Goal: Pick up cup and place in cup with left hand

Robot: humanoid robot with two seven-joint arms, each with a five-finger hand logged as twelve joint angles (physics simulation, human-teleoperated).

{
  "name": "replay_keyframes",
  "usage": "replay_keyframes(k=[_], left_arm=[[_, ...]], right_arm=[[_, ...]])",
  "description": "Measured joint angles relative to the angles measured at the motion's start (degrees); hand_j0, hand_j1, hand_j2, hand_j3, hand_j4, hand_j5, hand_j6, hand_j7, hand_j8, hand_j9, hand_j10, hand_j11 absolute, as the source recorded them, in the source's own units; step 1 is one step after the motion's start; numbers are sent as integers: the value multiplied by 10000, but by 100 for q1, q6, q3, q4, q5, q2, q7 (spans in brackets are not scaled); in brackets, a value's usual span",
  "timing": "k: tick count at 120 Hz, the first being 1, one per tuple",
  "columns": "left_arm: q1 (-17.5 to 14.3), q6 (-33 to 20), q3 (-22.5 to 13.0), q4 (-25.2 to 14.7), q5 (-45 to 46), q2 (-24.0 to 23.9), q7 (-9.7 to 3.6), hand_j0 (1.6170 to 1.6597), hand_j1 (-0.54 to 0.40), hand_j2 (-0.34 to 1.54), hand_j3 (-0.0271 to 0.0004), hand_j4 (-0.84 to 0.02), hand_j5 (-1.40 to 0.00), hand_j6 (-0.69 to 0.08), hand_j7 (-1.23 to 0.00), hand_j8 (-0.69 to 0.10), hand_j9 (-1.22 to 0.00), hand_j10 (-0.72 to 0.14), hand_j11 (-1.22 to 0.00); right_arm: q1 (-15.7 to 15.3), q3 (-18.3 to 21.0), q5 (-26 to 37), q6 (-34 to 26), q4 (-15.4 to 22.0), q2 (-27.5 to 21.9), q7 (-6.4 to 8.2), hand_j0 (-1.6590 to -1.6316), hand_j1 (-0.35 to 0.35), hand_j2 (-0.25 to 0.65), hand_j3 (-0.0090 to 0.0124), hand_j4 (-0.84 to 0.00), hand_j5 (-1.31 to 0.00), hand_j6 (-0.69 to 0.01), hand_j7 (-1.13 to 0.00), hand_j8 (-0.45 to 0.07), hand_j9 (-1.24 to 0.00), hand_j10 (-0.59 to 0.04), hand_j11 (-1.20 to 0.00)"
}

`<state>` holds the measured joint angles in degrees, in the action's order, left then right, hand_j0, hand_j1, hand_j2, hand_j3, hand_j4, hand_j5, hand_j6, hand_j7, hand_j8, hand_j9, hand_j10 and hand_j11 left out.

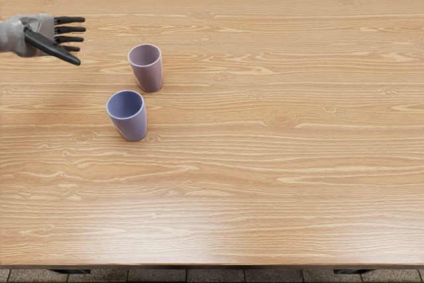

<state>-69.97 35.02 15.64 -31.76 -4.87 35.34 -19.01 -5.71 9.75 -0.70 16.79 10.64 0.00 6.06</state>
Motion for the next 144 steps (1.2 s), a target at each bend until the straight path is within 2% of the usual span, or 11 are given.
replay_keyframes(k=[5,9,20,28,45,57,71,76,82,112,144], left_arm=[[-221,-1,-127,-4,-194,-64,-8,16580,3491,4,0,10,2,15,1,16,1,14,1],[-339,0,-295,-5,-307,-403,-12,16580,3489,7,-1,17,2,23,2,24,1,19,0],[-723,-110,-1060,-7,-474,-922,0,16580,3489,-1,0,-4,0,-4,0,-1,1,1,1],[-838,-557,-1511,-10,-582,-1114,13,16580,3490,-1,0,-8,0,-8,0,-5,0,-2,1],[-1076,-1732,-2197,-10,-831,-1497,36,16580,3491,2,0,-11,-1,-12,-1,-10,0,-5,0],[-1271,-2267,-2597,-8,-985,-1811,44,16580,3490,2,0,-15,-3,-18,-3,-16,-2,-10,-2],[-1417,-2496,-2832,-7,-1297,-1993,41,16581,3448,11,0,-55,-52,-61,-51,-58,-50,-51,-49],[-1431,-2535,-2883,-7,-1457,-2291,31,16581,3369,27,0,-127,-140,-133,-139,-130,-138,-122,-137],[-1432,-2565,-2922,-7,-1620,-2373,17,16580,3231,50,0,-249,-292,-257,-290,-253,-289,-243,-288],[-1371,-2707,-2981,-6,-2207,-2541,-8,16581,1456,350,0,-1726,-2215,-1734,-2214,-1731,-2213,-1721,-2212],[-1310,-2997,-3044,-2,-2497,-2767,-7,16581,392,531,0,-2611,-3370,-2618,-3369,-2616,-3368,-2607,-3367]], right_arm=[[0,-1,0,0,0,0,0,-16580,-3351,-25,0,-112,-148,-110,-149,-111,-149,-112,-149],[0,-1,0,0,0,0,0,-16580,-3351,-25,0,-111,-148,-109,-149,-110,-148,-111,-149],[0,0,0,0,-1,0,0,-16580,-3352,-25,0,-112,-149,-111,-149,-112,-149,-113,-149],[0,0,0,0,-1,0,0,-16580,-3352,-25,0,-112,-149,-111,-149,-112,-149,-113,-149],[0,0,0,0,-1,0,0,-16580,-3352,-25,0,-112,-148,-110,-149,-111,-149,-112,-149],[0,0,0,0,-1,0,0,-16580,-3352,-25,0,-112,-148,-111,-149,-112,-149,-113,-149],[0,0,0,0,-1,0,0,-16581,-3352,-25,0,-112,-149,-111,-149,-112,-149,-113,-149],[0,0,0,0,-1,0,0,-16581,-3351,-25,0,-111,-148,-109,-149,-110,-148,-112,-149],[0,0,0,0,-1,0,0,-16581,-3352,-25,0,-111,-148,-110,-149,-112,-149,-113,-149],[0,0,0,0,-1,0,0,-16581,-3351,-25,0,-111,-148,-110,-149,-111,-149,-112,-149],[0,0,0,0,-1,0,0,-16581,-3351,-25,0,-111,-148,-110,-149,-111,-149,-112,-149]])
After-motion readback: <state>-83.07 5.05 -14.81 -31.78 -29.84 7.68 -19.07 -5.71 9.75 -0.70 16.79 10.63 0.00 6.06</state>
